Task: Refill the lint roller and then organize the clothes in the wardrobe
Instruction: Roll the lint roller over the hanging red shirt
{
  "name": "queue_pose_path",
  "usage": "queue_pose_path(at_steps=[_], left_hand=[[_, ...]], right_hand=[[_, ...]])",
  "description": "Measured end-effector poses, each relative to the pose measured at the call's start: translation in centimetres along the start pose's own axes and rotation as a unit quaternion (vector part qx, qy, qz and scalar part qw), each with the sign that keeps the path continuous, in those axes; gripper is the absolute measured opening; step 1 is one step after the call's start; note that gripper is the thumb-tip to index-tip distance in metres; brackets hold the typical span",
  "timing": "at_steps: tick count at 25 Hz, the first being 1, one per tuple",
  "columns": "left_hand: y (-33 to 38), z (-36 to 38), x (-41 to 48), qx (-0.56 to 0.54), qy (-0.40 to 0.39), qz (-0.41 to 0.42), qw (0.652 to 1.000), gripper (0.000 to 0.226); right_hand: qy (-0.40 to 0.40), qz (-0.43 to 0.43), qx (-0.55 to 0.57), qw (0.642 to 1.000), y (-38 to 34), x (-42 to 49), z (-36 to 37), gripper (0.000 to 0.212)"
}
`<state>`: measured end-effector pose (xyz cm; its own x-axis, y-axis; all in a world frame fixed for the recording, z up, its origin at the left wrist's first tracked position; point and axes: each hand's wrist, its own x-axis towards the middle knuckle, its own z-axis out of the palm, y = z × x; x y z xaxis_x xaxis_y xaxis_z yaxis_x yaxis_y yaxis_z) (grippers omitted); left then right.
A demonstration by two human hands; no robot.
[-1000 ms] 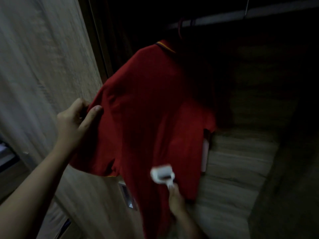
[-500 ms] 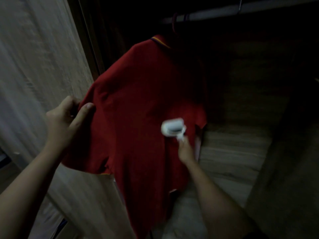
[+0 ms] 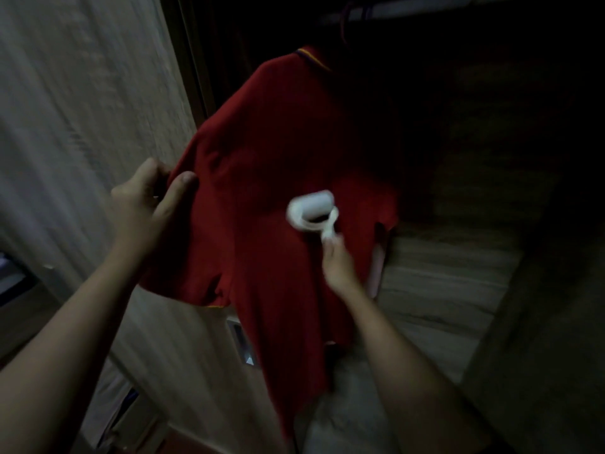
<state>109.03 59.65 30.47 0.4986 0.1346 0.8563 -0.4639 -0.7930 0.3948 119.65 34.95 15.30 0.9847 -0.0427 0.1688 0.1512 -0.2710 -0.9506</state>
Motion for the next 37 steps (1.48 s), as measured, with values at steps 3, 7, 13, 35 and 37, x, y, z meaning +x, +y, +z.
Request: queue_pose_path(at_steps=[3,7,13,35,37], left_hand=[[0.3,-0.1,0.0,0.005,-0.007,0.008,1.000,0.037],[0.3,0.0,0.0,-0.006,-0.009,0.013,1.000,0.035],[0.7,-0.2,-0.1,0.000,-0.014,0.004,1.000,0.037],[0.4,-0.4,0.2,0.012,-0.027,0.019,0.999,0.036],[0.5,-0.6,0.2,0.021,-0.032,0.015,0.999,0.036]], right_hand=[[-0.053,0.055,0.010,0.997,6.2,-7.9,3.6,0.048],[-0.052,0.030,-0.052,0.997,6.8,-9.4,3.4,0.041],[-0.007,-0.104,-0.014,0.994,-1.2,-5.1,1.5,0.027],[-0.027,-0.009,-0.041,0.999,10.2,-15.3,6.6,0.087],[-0.037,-0.036,-0.010,0.999,6.5,-13.5,5.7,0.054]])
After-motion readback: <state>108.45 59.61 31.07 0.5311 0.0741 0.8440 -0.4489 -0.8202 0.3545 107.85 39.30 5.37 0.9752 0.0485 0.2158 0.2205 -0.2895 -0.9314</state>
